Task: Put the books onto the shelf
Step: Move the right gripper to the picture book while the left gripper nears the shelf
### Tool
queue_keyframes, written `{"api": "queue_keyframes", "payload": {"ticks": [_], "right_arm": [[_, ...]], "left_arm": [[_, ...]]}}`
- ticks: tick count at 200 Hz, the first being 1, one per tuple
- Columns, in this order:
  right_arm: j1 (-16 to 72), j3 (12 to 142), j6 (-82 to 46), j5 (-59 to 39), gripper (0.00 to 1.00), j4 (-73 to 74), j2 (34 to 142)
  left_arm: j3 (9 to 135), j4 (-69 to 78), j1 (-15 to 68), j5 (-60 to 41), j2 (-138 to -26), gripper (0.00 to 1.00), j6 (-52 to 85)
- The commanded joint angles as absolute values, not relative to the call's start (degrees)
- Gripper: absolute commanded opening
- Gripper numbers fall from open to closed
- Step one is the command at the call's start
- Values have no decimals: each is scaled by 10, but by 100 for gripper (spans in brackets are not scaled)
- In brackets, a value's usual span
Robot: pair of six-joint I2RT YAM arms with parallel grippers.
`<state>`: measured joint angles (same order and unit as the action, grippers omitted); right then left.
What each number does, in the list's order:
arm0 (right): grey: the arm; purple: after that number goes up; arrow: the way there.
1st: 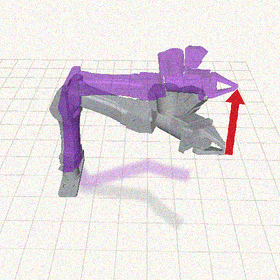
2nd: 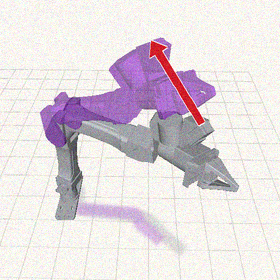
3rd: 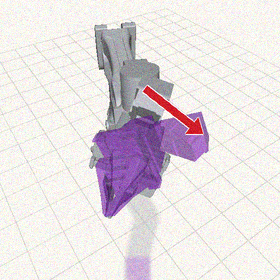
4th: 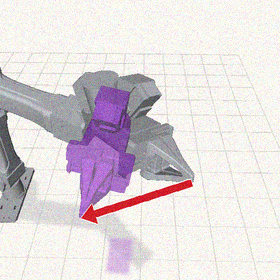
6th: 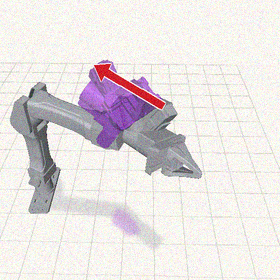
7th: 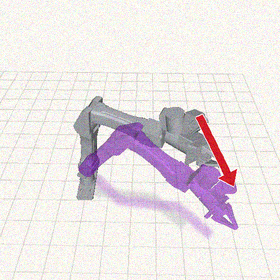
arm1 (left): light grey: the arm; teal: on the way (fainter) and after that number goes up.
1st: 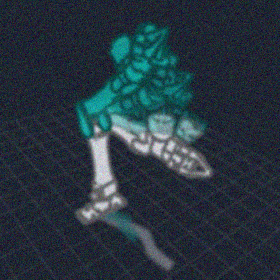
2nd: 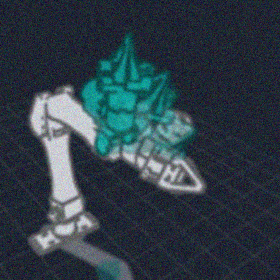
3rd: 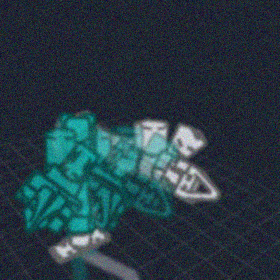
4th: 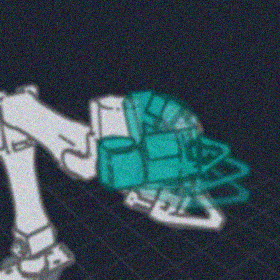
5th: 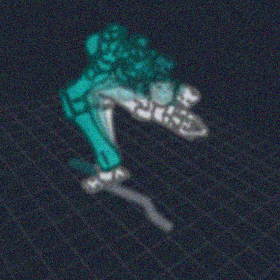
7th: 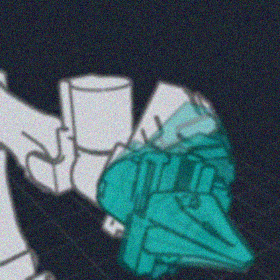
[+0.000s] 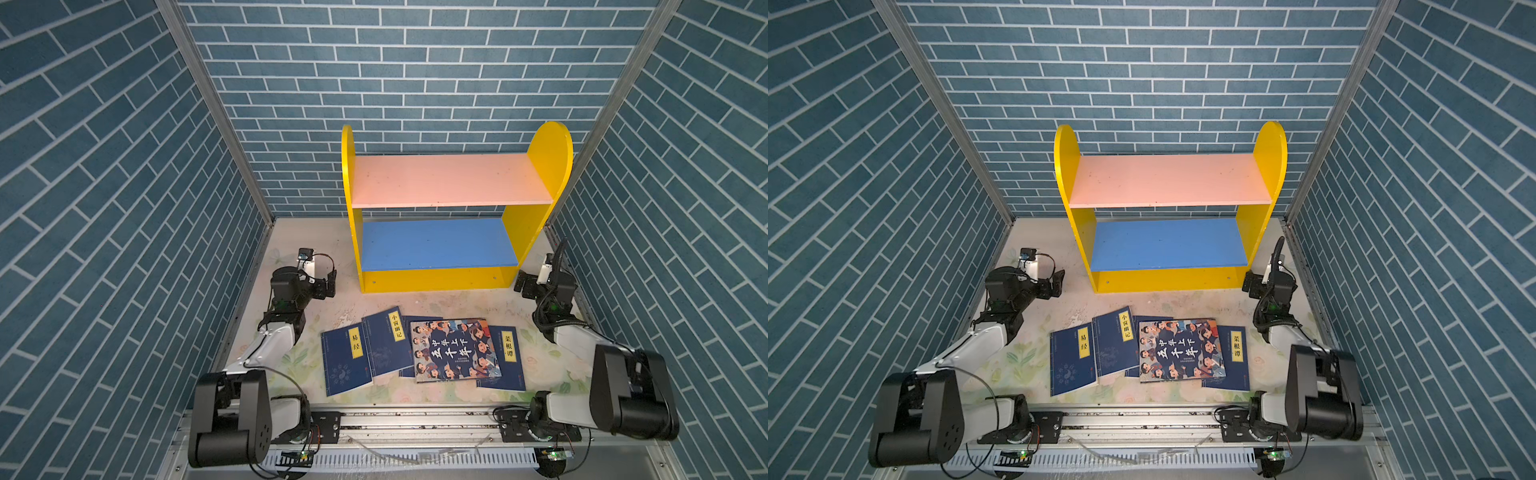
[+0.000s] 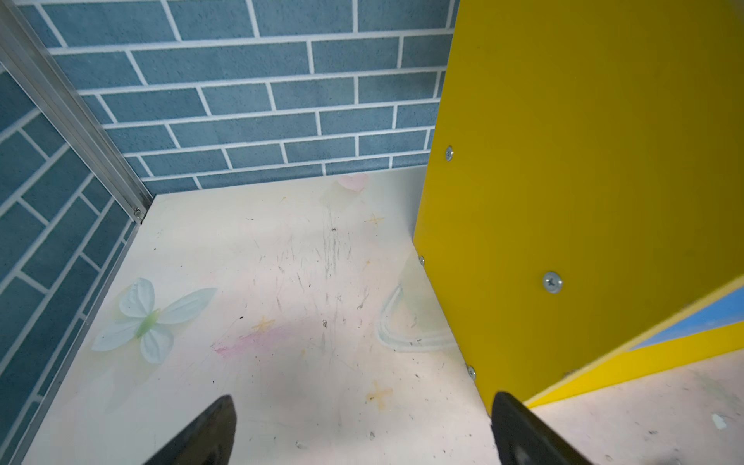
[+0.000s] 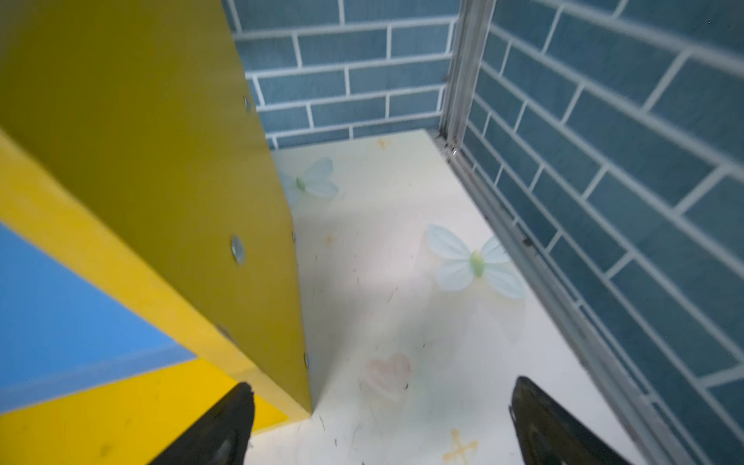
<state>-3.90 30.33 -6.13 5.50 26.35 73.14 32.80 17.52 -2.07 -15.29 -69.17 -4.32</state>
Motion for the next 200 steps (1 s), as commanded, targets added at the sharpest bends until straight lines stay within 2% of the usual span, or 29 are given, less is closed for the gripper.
{"api": "queue_keyframes", "payload": {"ticks": [1,40,75,150,200], "right_arm": [[-38,375,-144,137,99,31,661],[-15,407,-235,161,99,-183,545],[10,410,-318,71,99,-321,460],[70,393,-454,-153,94,-456,344],[97,385,-504,-283,91,-504,329]], "left_arm": [[368,-2,-19,-171,-661,100,-31],[450,-193,-17,-239,-653,100,-56],[500,-303,-12,-278,-653,100,-58],[555,-391,61,-317,-622,100,-27],[518,-316,81,-413,-631,100,89]]}}
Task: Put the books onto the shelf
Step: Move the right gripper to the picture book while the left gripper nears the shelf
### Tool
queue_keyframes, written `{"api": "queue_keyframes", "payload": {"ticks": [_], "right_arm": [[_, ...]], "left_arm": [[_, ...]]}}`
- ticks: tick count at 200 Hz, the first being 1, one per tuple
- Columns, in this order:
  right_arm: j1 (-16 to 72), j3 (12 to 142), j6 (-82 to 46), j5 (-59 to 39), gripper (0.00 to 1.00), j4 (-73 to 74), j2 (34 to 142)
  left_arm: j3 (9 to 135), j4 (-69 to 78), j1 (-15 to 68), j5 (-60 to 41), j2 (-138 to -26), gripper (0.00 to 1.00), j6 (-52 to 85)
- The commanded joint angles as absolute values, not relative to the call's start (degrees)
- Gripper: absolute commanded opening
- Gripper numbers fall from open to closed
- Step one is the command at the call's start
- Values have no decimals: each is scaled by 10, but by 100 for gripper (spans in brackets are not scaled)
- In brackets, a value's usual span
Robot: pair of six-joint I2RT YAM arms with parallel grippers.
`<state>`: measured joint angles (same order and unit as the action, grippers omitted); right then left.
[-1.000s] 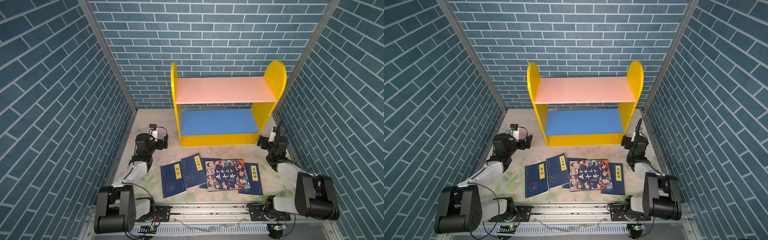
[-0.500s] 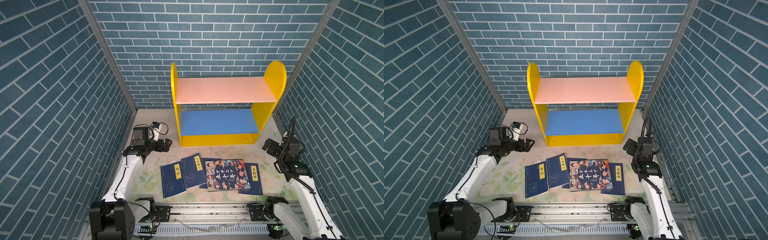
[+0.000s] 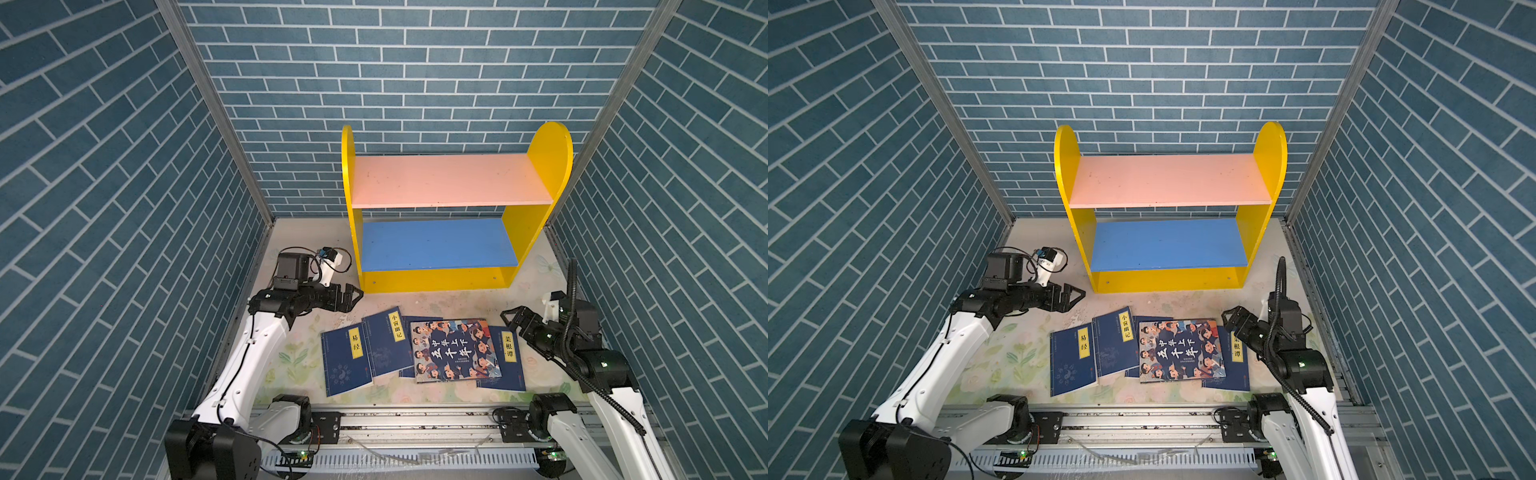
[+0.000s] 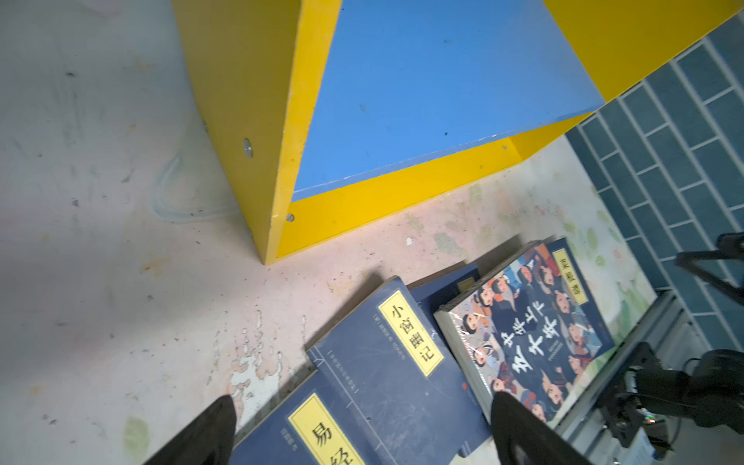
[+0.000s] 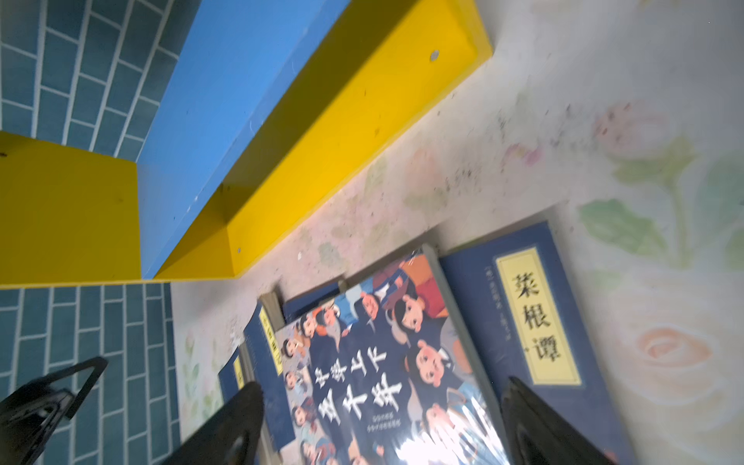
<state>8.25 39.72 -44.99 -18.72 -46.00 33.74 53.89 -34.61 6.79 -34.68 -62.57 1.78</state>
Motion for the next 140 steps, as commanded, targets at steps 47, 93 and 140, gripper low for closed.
{"api": "queue_keyframes", "payload": {"ticks": [47,93,140], "right_arm": [[112,326,-570,-368,91,-496,278],[128,285,-622,-379,89,-499,234],[153,262,-670,-369,88,-467,236]], "left_arm": [[490,-249,111,-433,-668,99,193],[481,-239,161,-436,-680,99,198],[490,-231,203,-441,-729,98,208]]}}
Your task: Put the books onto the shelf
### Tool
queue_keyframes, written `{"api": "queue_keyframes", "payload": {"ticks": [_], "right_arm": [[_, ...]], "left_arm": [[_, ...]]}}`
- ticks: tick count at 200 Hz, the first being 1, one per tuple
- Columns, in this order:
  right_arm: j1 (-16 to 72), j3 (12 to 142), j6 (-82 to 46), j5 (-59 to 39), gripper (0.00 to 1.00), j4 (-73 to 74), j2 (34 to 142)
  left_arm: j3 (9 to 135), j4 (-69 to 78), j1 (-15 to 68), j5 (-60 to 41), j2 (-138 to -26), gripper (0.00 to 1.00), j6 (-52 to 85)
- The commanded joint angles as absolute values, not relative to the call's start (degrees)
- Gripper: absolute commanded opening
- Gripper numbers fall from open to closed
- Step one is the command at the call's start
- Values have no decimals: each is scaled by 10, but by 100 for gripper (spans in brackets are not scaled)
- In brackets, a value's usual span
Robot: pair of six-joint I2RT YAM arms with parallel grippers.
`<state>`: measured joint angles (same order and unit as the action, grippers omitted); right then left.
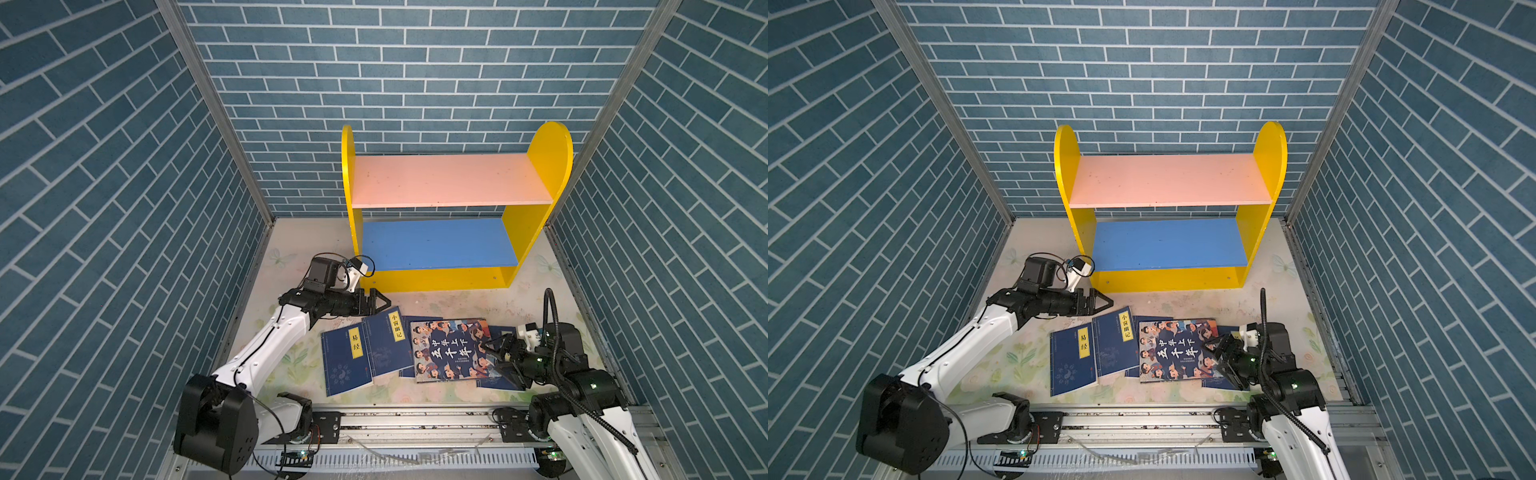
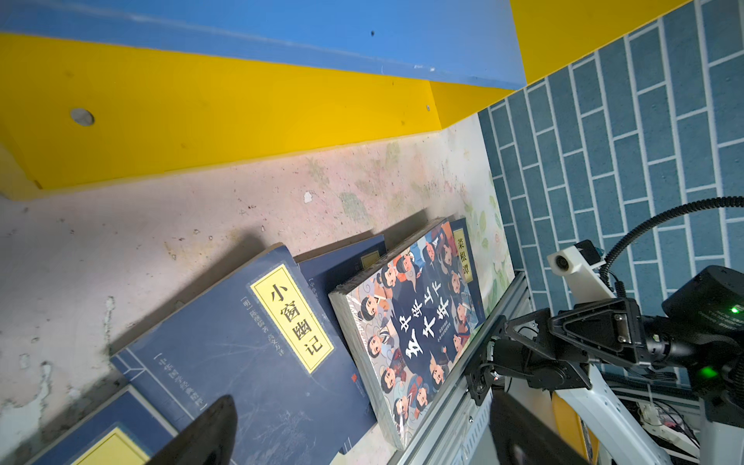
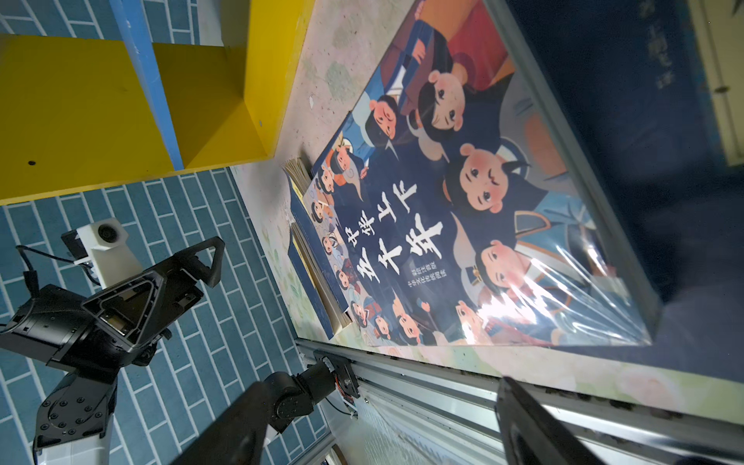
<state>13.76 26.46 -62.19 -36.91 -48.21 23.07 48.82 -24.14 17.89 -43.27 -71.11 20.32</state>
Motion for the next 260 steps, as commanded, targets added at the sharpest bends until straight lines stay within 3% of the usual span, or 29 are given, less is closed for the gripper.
{"api": "queue_keyframes", "payload": {"ticks": [1,38,84,182,260], "right_arm": [[154,262,-670,-369,88,-467,236],[195,283,-660,-345,87,-447,315],[300,399,-630,-258,88,-450,472],[640,249,-906,29,88,-249,400],[781,162,-1045,188,87,-139,403]], "left_arm": [[491,-231,204,-441,-729,98,208],[518,-229,240,-423,-757,97,185],[537,-209,265,-402,-779,95,201],[499,-176,267,-407,-775,95,211],[498,-174,268,-391,-759,95,207]]}}
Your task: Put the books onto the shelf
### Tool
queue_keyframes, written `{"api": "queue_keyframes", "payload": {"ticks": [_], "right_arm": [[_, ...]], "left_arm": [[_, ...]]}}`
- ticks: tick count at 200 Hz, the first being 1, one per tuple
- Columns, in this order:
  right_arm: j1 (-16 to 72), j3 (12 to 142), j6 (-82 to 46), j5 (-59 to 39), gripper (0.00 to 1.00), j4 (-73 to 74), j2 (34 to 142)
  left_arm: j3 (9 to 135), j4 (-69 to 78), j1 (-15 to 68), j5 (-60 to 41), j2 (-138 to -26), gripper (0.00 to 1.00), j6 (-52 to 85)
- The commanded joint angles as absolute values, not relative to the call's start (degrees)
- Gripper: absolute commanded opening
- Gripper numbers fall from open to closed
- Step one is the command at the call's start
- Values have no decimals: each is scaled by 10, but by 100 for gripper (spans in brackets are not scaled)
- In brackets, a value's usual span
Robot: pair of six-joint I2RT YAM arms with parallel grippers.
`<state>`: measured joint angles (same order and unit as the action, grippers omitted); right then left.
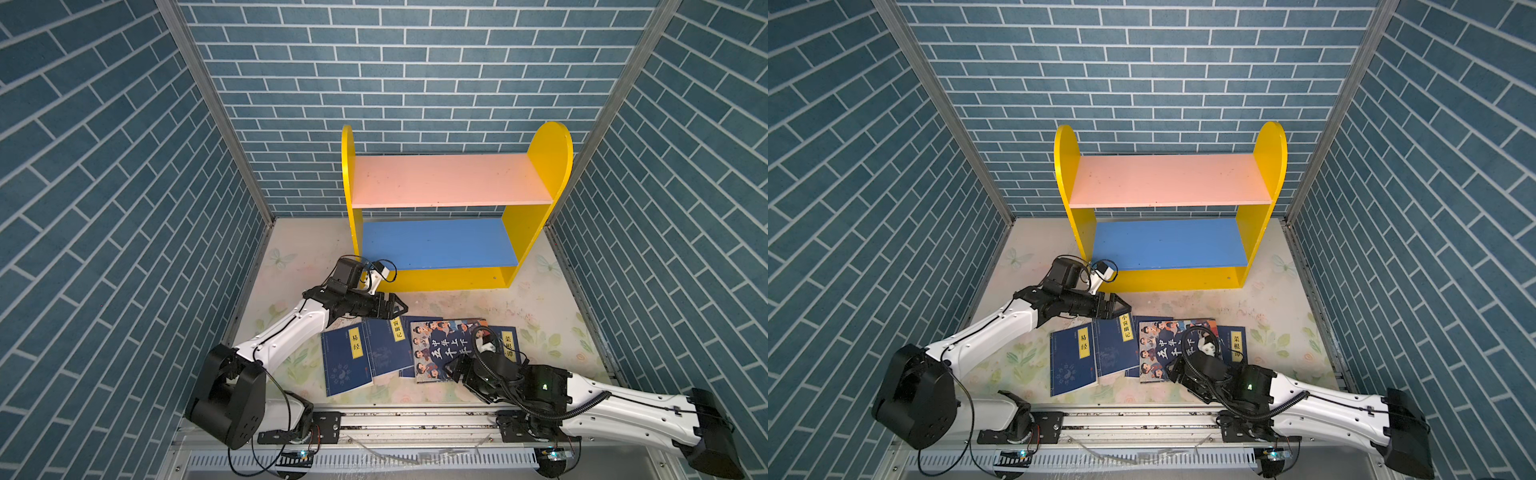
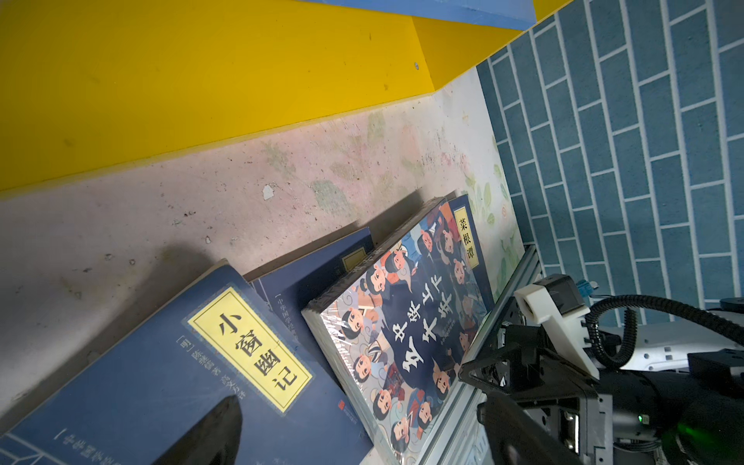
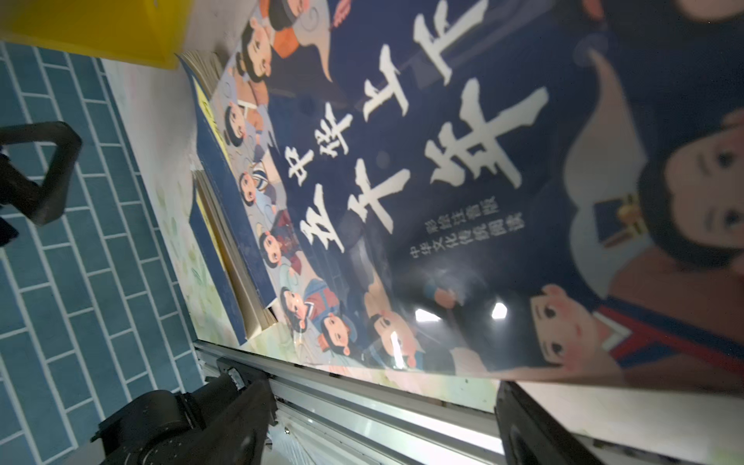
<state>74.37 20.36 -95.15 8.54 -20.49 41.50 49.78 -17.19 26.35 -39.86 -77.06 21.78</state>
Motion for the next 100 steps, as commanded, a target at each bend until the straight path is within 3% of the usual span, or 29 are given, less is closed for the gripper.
{"api": "queue_keyframes", "payload": {"ticks": [1,100], "right_arm": [[783,160,-1047,191,87,-137,404],[877,130,-1159,321,86,17,526]], "left_arm": [[497,-174,268,-391,-759,95,208],[504,-171,267,-405,-780,95,228]]}}
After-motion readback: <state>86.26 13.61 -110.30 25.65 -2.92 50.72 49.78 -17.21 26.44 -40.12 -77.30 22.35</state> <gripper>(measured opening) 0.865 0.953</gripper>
